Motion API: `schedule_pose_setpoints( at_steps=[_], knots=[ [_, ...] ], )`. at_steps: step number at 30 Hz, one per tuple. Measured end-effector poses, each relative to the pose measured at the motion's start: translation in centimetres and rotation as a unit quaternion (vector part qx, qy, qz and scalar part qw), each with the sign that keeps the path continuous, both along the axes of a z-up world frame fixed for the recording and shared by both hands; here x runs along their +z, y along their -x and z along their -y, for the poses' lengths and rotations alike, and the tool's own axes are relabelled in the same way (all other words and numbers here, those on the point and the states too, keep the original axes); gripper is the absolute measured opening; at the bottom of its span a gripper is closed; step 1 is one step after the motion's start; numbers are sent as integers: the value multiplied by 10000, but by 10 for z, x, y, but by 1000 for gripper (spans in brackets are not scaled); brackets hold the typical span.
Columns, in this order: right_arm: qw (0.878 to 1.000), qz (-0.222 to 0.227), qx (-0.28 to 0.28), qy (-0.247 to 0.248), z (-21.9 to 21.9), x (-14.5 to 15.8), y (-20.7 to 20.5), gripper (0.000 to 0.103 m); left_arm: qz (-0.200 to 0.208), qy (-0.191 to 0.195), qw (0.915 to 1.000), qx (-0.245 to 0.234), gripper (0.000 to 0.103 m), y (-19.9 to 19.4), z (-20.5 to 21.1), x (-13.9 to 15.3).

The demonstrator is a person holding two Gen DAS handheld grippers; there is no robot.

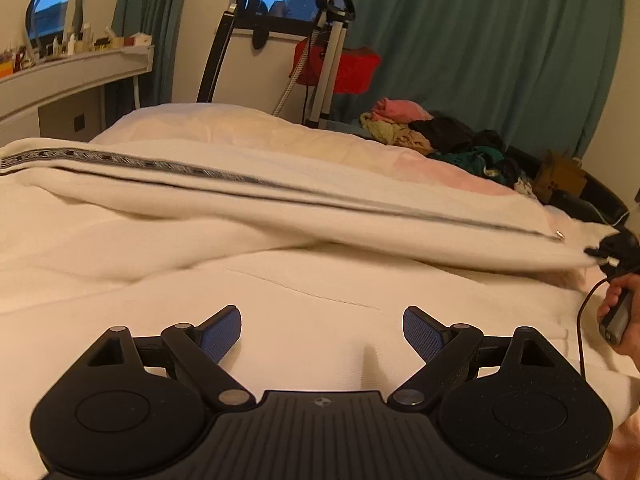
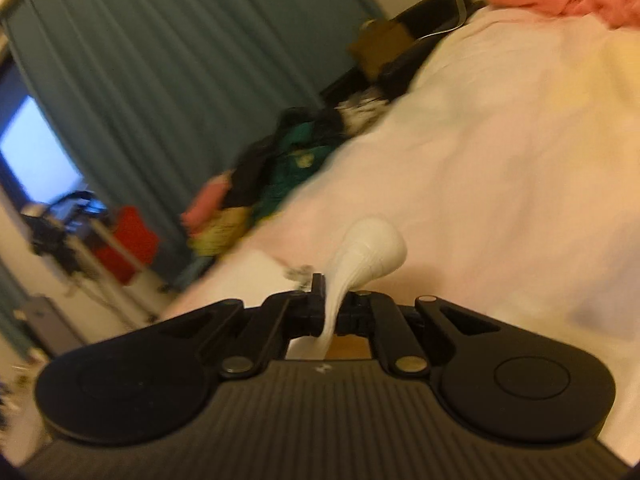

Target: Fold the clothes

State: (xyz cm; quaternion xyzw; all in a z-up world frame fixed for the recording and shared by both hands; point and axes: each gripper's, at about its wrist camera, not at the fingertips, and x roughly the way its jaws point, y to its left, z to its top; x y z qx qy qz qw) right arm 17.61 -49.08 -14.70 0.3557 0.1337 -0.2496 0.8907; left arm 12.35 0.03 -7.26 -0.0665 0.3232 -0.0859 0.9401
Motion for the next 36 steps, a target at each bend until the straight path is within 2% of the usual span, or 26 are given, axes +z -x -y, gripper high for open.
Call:
schedule_pose_setpoints(
  at_steps=[4,8,10,12,13,19,22,25,28,33,36],
  knots=[
    [9980,-605,128,-109,8,-26,-8,6,66,-78,9999,16,90,2,1,3],
    [9940,-946,389,394,-12,-3,-9,12,215,-187,9996,38,90,6,4,9],
    [9905,-1064,600,630,-27,11,1,28,301,-211,9993,43,91,8,5,12],
    [9852,-1146,840,959,-49,27,20,83,371,-222,9991,39,91,12,6,16],
    [9832,-1086,940,1126,-62,38,26,88,411,-226,9989,33,91,14,6,18],
    [9715,-543,1816,1421,-141,102,83,87,624,-229,9978,78,92,36,0,34],
    [9629,-333,2226,1491,-176,117,117,87,749,-203,9969,107,92,50,-5,43],
    [9551,-311,2534,1506,-204,121,149,87,813,-76,9966,59,93,62,-9,51],
    [9468,-378,2662,1771,-228,124,173,87,865,-51,9962,-10,94,75,-11,55],
    [9479,-216,2672,1718,-244,127,190,87,881,-23,9961,-82,95,90,-16,56],
    [9484,-280,2647,1722,-246,122,190,87,842,-31,9964,-69,95,93,-18,54]
  ],
)
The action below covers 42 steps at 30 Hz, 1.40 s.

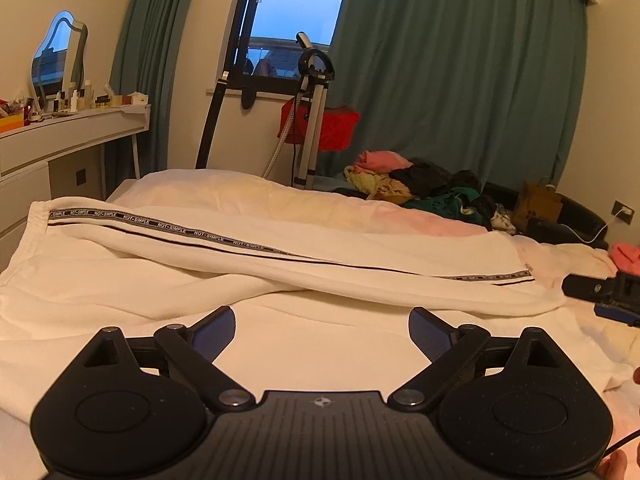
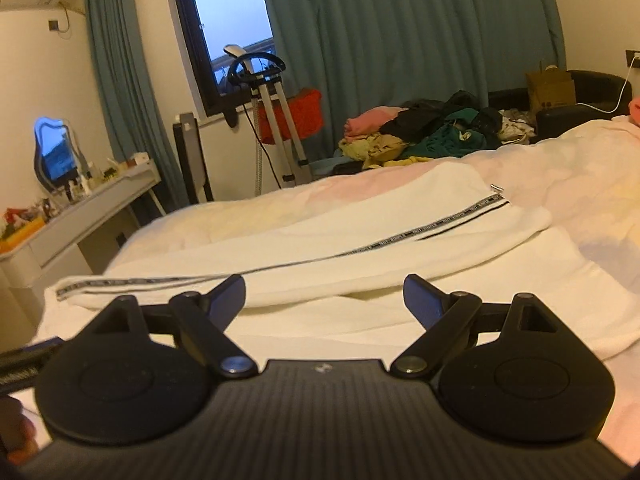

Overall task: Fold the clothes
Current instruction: 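Reach the left gripper to the elastic waistband and grasp it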

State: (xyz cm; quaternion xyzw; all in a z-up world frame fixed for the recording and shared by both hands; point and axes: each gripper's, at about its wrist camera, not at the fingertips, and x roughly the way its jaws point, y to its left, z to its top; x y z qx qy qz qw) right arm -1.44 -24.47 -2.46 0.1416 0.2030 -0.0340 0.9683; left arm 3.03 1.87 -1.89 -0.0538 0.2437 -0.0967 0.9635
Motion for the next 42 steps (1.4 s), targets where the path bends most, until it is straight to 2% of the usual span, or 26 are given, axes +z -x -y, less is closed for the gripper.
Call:
schedule_pose_setpoints(
  at_steps=[7,14,18,21,25,29,35,40,42],
  knots=[
    [9997,-129,-199,-30,5,-9,-3,87,-338,-212,9992,97,95,-2,-1,-15],
    [9988,-272,-398,-61,18,-15,-5,87,-846,-253,9954,383,95,-10,-18,-28],
    [9977,-468,-475,-139,27,-21,-10,87,-1237,-97,9899,690,95,-18,-38,-31],
    [9965,-611,-520,-231,34,-24,-13,87,-1593,136,9816,1043,95,-26,-63,-31],
    [9952,-671,-553,-445,44,-26,-13,87,-2200,644,9605,1576,95,-35,-112,-29],
    [9940,-707,-598,-584,48,-29,-17,87,-2890,1234,9228,2229,95,-44,-170,-26],
    [9937,-856,-480,-533,44,-32,-24,87,-2940,2029,8812,3096,95,-34,-242,-12],
    [9933,-794,-488,-689,47,-31,-21,87,-2882,2057,8509,3881,95,-16,-276,-10],
    [9923,-799,-500,-798,49,-31,-20,87,-2944,2158,8358,4100,95,-10,-287,-15]
  ],
)
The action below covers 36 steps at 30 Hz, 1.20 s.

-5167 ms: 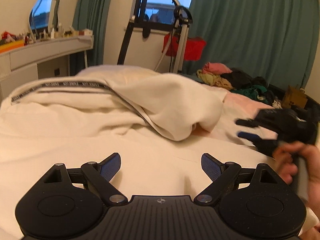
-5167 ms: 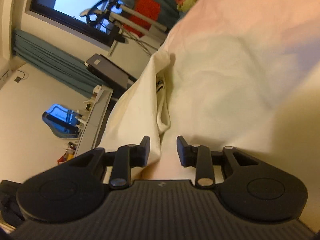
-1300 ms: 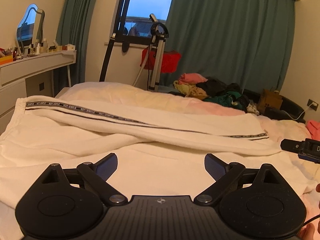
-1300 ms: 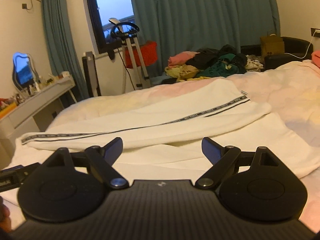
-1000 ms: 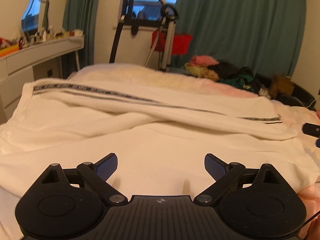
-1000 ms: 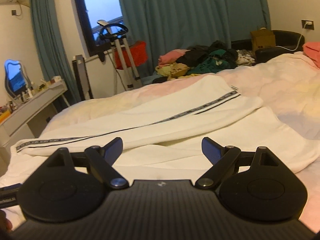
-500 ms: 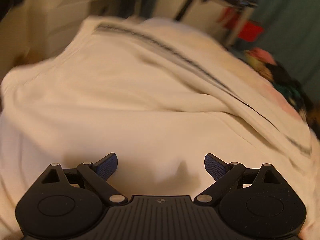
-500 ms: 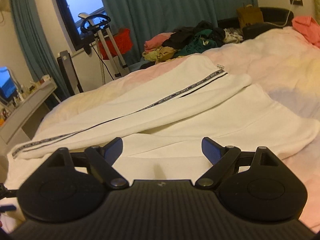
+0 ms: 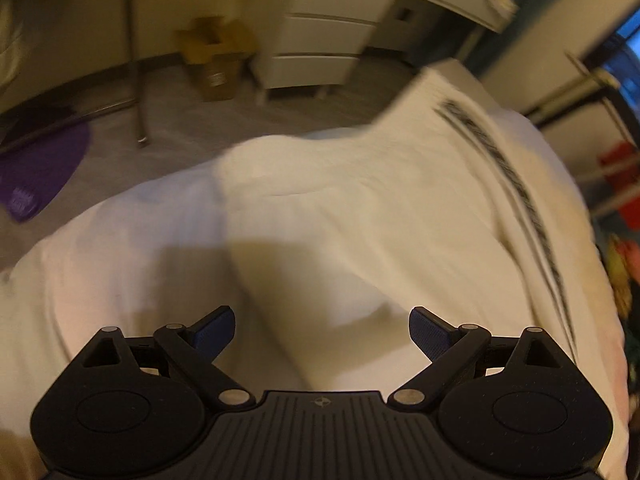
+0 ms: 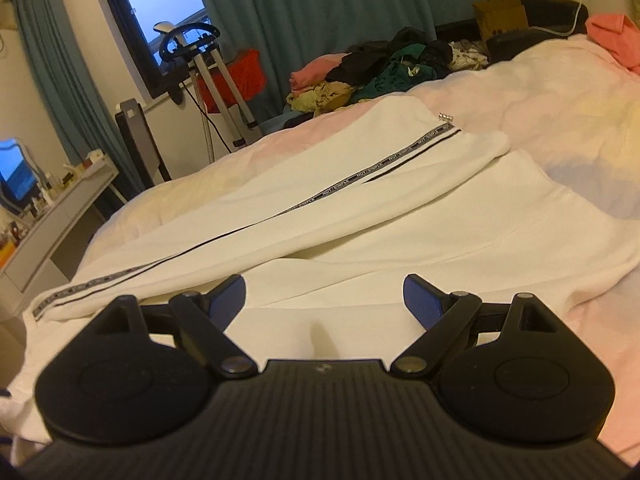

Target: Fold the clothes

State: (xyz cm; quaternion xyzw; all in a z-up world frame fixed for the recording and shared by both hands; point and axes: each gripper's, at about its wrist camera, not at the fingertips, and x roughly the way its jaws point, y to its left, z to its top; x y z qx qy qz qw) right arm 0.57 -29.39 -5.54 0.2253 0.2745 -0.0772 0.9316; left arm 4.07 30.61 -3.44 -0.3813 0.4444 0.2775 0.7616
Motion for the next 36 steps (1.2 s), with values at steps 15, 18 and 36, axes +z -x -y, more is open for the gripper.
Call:
schedule_pose_setpoints(
  at_steps=[15,18,36],
  knots=[
    [9991,-82,-214,-357,13,-6,0,87,1159,177,9929,-195,87,-1,6,0],
    [9985,-83,-295,-449,18,-6,-1,87,1730,173,9844,-263,86,5,13,11],
    [9367,116,-2352,-2590,144,-34,56,88,1440,1235,9809,421,16,5,-8,-33]
  ],
)
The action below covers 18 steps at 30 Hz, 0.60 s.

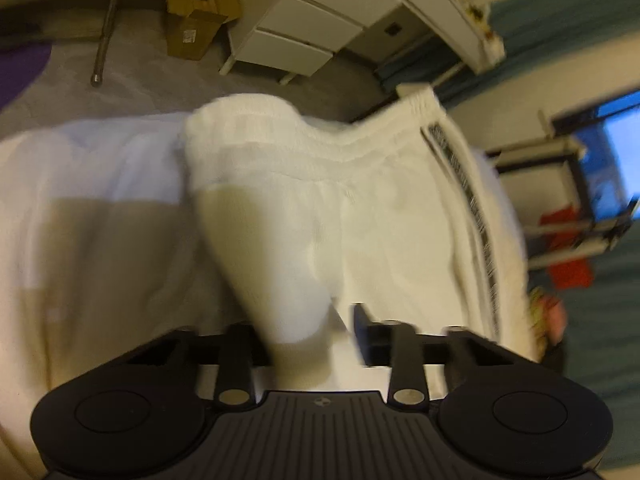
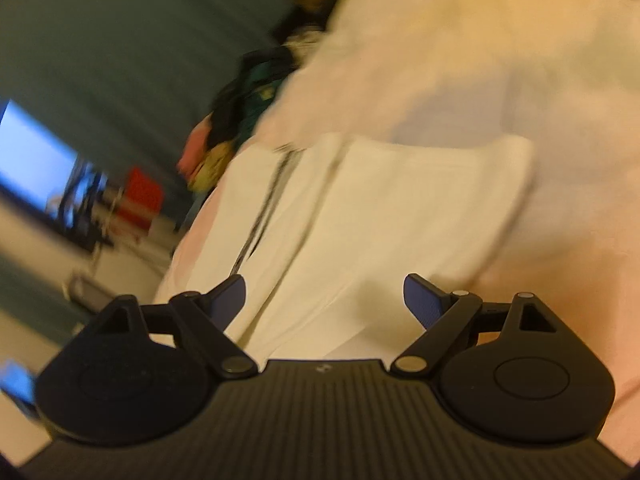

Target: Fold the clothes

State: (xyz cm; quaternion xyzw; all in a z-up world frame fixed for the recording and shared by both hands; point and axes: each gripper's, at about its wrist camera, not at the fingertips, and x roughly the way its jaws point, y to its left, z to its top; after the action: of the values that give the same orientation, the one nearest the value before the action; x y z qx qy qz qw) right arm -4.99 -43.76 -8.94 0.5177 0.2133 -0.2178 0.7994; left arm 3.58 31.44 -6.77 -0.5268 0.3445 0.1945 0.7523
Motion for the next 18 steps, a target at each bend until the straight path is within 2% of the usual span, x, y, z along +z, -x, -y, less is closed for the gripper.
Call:
schedule_pose_setpoints(
  at_steps=[2,5,7,10,11,12,14,16,18],
  knots=[
    [9993,-16,-193,-324,14,-12,11,88,308,359,9987,200,14,10,-5,-2],
    [9971,-173,-558,-495,30,-27,26,87,938,664,9929,296,13,22,-7,1],
    [9928,-266,-956,-671,38,-37,37,89,1125,685,9909,274,14,24,-5,5],
    [9889,-267,-1215,-813,47,-48,38,84,930,595,9936,241,14,16,-2,2],
    [9889,-272,-1205,-821,49,-50,34,77,799,590,9948,241,16,12,-1,-1],
    [9896,-302,-1156,-806,51,-53,27,73,594,614,9960,251,23,6,-2,-8],
    [9901,-364,-1091,-805,54,-59,13,72,264,774,9964,226,25,-6,-4,-22],
    [9885,-382,-1147,-912,57,-65,2,58,130,1103,9936,194,25,-13,-10,-37],
    [9876,-394,-1203,-932,58,-68,-6,25,143,1206,9924,217,25,-16,-11,-42]
  ],
)
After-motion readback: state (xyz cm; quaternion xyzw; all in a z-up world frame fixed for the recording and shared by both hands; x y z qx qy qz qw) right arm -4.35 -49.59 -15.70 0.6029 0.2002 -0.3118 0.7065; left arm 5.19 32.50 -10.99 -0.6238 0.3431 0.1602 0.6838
